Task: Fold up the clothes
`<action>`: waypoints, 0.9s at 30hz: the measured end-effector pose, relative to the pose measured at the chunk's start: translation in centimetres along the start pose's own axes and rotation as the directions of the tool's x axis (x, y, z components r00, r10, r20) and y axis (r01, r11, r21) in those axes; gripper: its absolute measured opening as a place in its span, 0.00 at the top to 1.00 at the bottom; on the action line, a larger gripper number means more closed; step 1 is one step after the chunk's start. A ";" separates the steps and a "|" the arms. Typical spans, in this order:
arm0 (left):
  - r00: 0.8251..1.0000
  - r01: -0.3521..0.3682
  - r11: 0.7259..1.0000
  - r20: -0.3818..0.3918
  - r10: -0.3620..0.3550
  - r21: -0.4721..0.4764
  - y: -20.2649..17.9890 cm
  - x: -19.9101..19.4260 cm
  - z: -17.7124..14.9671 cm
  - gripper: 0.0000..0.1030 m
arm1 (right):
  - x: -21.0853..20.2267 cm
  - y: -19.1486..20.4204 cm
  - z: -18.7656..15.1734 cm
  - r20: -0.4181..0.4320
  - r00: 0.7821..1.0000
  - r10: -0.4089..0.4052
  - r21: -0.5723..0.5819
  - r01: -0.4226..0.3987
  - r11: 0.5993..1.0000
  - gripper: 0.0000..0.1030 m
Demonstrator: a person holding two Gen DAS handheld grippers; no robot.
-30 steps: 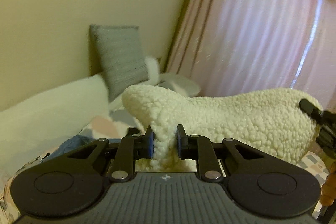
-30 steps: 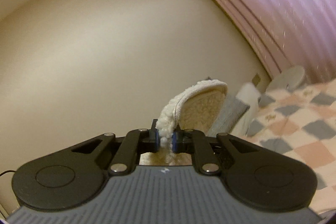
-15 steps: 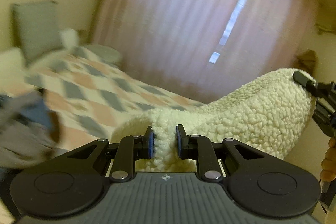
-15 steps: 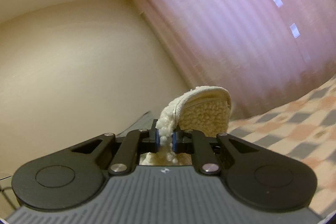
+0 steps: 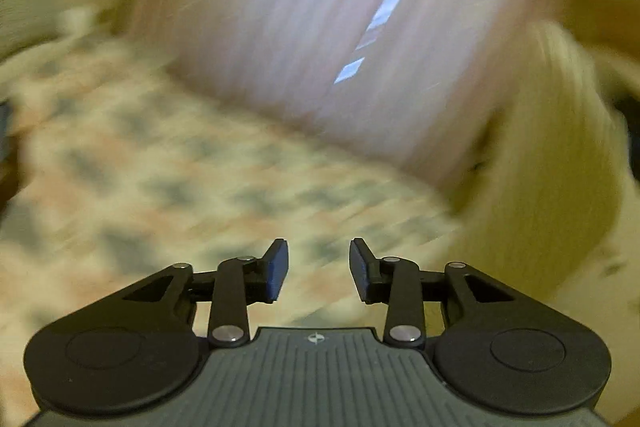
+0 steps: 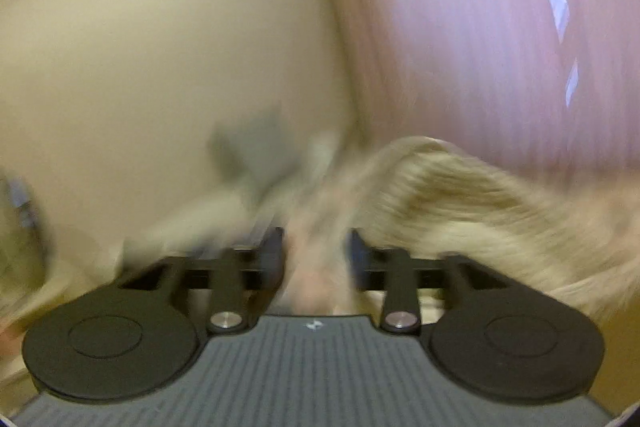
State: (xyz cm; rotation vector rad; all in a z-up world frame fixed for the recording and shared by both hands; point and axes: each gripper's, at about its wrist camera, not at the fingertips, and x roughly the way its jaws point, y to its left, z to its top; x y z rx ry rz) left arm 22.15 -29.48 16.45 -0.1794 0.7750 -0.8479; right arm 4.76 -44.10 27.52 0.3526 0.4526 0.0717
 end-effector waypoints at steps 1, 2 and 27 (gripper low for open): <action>0.998 -0.047 0.999 -0.037 0.046 -0.024 2.0 -0.2 -1.1 0.65 | 1.3 0.0 -3.2 -0.104 0.994 0.037 0.050 -0.032 0.998 0.57; 0.993 -0.091 0.994 -0.078 0.086 -0.061 4.2 -0.6 -2.5 0.65 | 2.5 -0.2 -6.2 -0.197 0.978 0.070 0.113 -0.048 0.992 0.57; 0.781 0.033 0.990 -0.621 0.062 0.139 6.4 18.4 -14.9 0.49 | 2.2 -16.8 -27.2 -0.400 0.835 -0.379 0.586 0.550 0.594 0.53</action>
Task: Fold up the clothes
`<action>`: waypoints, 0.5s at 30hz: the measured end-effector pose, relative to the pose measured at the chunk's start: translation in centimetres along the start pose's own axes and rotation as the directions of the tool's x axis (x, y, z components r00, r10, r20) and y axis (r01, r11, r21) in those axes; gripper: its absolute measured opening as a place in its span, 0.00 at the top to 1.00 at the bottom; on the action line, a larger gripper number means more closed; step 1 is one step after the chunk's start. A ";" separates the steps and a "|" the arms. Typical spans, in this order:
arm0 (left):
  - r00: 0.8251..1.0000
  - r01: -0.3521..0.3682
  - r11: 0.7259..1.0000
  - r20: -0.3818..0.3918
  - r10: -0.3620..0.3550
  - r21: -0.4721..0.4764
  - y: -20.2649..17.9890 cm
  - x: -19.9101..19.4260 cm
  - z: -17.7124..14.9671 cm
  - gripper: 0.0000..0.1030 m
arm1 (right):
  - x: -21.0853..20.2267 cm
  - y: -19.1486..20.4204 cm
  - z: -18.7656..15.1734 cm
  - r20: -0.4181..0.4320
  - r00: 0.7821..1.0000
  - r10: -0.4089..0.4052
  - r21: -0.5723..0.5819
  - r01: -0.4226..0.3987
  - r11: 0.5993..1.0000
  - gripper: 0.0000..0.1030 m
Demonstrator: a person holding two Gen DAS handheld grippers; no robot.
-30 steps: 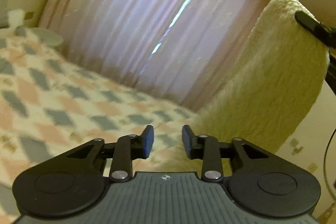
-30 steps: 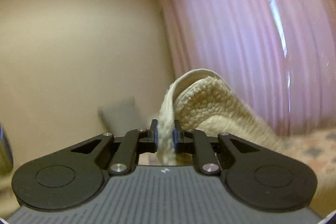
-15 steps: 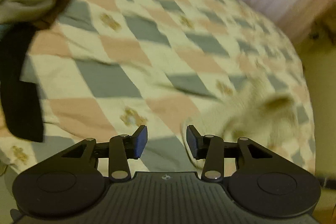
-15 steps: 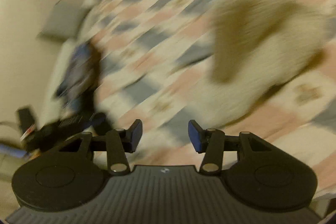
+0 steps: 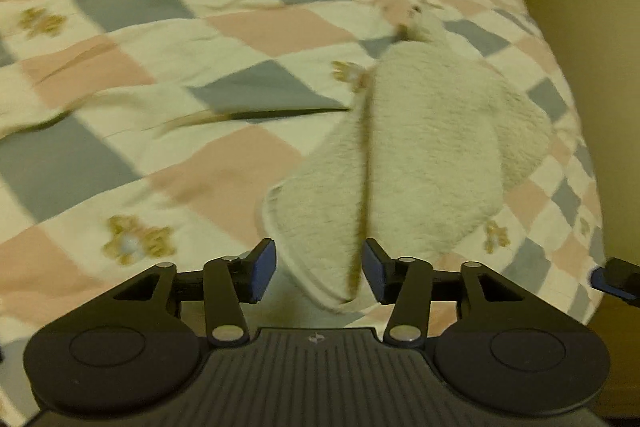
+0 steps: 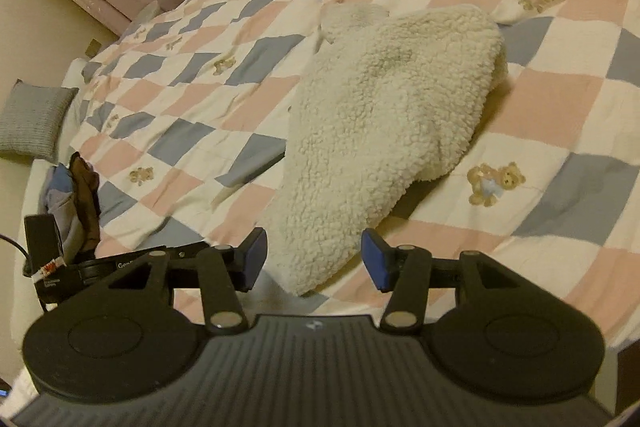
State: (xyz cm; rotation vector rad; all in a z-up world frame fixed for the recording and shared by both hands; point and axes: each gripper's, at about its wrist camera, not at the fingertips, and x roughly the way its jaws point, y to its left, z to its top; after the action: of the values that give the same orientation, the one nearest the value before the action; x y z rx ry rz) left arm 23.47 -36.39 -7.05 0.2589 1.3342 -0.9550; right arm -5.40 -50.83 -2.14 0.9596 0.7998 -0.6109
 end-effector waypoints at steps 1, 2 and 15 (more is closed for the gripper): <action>1.000 0.018 1.000 -0.002 -0.018 0.012 -0.4 0.6 0.4 0.46 | 0.1 0.0 0.2 0.006 1.000 -0.003 0.007 0.003 1.000 0.53; 0.999 0.035 0.999 -0.005 -0.035 0.025 -0.8 1.3 0.8 0.45 | 0.0 -0.2 0.4 0.013 1.000 -0.004 0.020 0.004 1.000 0.53; 0.988 0.156 0.984 -0.018 -0.155 0.086 -4.6 16.0 6.0 0.56 | 2.1 -6.9 -0.8 -0.015 0.990 -0.139 0.179 0.139 0.974 0.52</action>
State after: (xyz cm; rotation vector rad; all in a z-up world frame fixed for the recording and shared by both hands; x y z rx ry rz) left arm 23.39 -50.17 -18.17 0.2291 1.3394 -1.1459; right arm -9.69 -53.50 -7.35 1.0747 0.8287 -0.8143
